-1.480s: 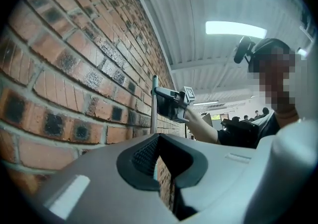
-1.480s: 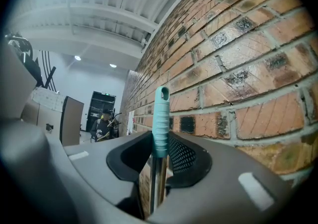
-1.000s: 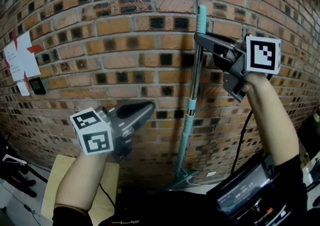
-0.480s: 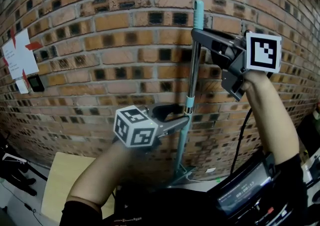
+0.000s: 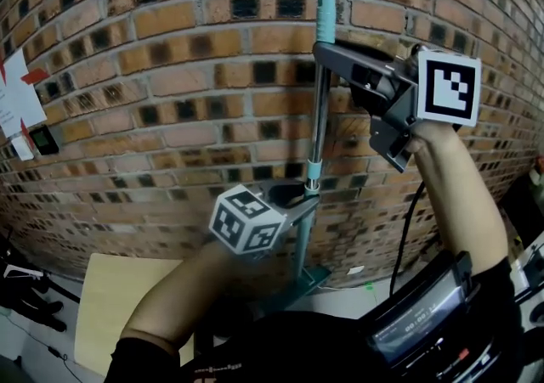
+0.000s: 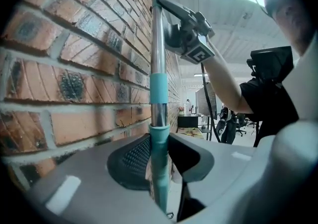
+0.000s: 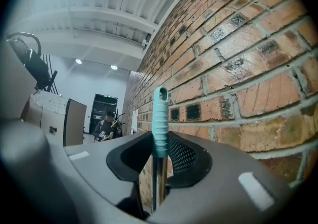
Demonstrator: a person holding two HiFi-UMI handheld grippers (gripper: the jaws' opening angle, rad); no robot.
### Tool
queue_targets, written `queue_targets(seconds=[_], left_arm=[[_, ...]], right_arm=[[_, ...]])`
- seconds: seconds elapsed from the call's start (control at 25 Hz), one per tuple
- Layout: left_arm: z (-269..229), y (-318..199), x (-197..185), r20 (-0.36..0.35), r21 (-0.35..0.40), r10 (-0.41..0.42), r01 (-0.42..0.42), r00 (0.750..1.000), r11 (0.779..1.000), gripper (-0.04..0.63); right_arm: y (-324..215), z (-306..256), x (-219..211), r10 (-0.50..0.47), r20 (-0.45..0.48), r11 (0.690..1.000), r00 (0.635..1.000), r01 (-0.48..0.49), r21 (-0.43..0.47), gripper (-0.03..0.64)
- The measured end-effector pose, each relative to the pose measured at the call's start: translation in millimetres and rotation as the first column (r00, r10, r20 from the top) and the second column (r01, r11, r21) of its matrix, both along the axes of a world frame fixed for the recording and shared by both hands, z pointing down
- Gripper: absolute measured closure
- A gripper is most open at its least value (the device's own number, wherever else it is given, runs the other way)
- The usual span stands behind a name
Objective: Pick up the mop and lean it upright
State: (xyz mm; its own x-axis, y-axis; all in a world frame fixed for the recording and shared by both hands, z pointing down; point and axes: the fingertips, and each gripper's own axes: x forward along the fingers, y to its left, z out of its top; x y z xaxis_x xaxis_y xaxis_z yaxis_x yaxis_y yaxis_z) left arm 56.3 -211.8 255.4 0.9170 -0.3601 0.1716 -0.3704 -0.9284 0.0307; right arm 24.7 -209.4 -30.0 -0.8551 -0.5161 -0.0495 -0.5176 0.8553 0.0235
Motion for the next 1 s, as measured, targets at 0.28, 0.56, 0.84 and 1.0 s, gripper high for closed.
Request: queue_targets(seconds=[0.28,0.56,0.84,1.0], left_arm=[[26,-8,-1,0.013,-0.026,-0.03,0.03,0.999,0.999,0.485],[81,-17,-5,0.053,-0.082,-0.054,0.058,0.997,0.995,0.485],[146,-14,0,0.138,-0.086,-0.055,0.068,0.989,0.994,0.485],[185,-17,5,0.169,-0.091,-0.045,0.061,0.985,0.994,0.485]], right_arm=[[-3,27,12,0.044,-0.022,0.998,0.999,-0.043,0.051,0.444],[4,108,53,0.01,0.002,1.0,1.0,-0.01,0.018,0.428],[12,226,96,-0.025,-0.001,0.992,1.0,0.025,-0.121,0.454],[16,299,111,-0.049,0.033,0.972,0.998,0.055,-0.226,0.454]])
